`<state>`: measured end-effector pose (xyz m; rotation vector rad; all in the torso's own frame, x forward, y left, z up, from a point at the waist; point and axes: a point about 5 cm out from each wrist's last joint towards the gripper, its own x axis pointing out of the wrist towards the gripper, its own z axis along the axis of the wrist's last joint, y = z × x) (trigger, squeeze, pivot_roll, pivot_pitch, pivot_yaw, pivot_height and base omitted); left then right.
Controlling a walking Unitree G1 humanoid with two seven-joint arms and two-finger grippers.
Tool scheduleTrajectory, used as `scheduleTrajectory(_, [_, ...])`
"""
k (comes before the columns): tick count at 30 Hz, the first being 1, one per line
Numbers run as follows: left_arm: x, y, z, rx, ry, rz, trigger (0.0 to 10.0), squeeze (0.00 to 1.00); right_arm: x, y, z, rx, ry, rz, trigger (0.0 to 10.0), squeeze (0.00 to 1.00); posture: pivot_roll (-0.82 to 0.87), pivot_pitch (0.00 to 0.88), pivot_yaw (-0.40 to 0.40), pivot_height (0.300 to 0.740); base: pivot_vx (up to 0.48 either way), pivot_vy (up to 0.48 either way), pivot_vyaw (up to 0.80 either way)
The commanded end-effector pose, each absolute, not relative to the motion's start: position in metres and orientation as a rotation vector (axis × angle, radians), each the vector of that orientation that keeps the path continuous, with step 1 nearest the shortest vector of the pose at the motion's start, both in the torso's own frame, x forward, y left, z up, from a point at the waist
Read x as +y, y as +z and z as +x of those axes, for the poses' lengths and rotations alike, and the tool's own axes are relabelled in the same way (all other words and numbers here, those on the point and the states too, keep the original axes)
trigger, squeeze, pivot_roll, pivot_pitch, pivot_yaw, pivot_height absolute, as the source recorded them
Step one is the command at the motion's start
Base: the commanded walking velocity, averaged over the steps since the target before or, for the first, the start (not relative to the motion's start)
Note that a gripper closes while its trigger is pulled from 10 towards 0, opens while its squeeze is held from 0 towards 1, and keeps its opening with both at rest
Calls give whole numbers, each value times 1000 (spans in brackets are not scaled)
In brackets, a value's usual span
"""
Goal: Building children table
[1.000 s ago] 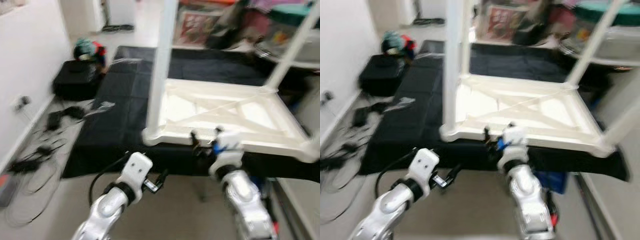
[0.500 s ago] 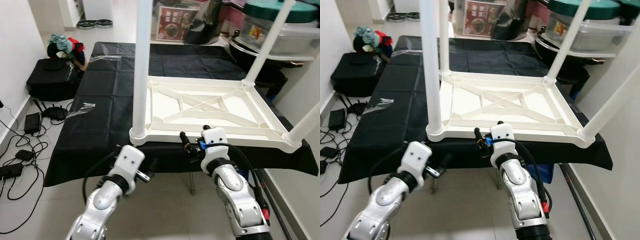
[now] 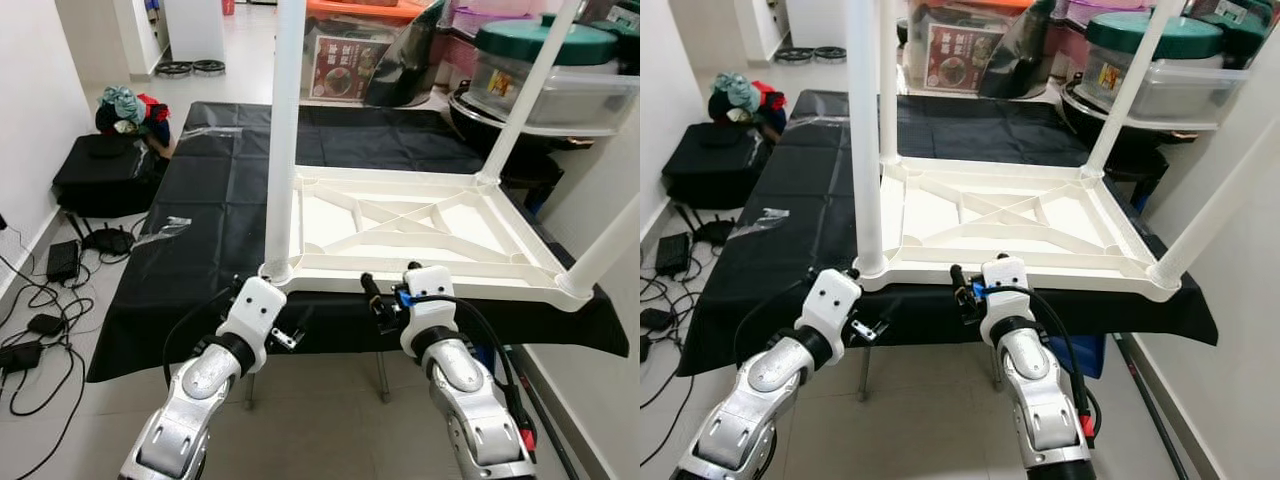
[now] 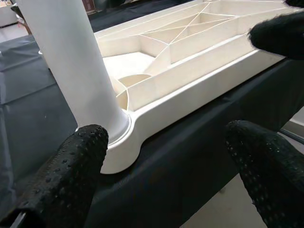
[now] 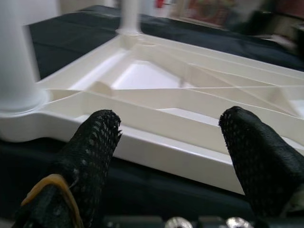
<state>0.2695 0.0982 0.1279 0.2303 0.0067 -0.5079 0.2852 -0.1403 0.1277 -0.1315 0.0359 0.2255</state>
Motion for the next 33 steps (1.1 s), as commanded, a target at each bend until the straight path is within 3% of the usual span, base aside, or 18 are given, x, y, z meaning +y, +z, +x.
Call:
scheduleTrajectory(1, [95,126,269,16,-523,222,10000,0,-140,127,284,50,237,-121,10000,0,114,1,-82,740,0,0,0])
scheduleTrajectory(10, [88,122,264,37,-535,215,10000,0,-146,135,287,14,277,-134,10000,0,109,19,-80,740,0,0,0])
scheduleTrajectory(16, [90,139,295,-19,-526,233,10000,0,-148,139,289,-6,211,-132,10000,0,113,38,-81,740,0,0,0])
scheduleTrajectory(20, [90,139,295,-19,-526,233,10000,0,-148,139,289,-6,211,-132,10000,0,113,38,-81,740,0,0,0])
scheduleTrajectory(22, [89,146,305,-38,-526,245,10000,0,-149,142,289,-18,195,-119,10000,0,111,44,-77,740,0,0,0])
scheduleTrajectory(24, [81,167,333,-93,-540,261,10000,0,-150,150,287,-39,165,-101,10000,0,102,75,-57,740,0,0,0])
scheduleTrajectory(28, [80,170,338,-101,-544,263,10000,0,-151,150,286,-37,161,-102,10000,0,102,75,-57,740,0,0,0])
scheduleTrajectory(33, [87,188,365,-112,-546,287,10000,0,-152,153,282,-39,139,-95,10000,0,87,106,-34,740,0,0,0])
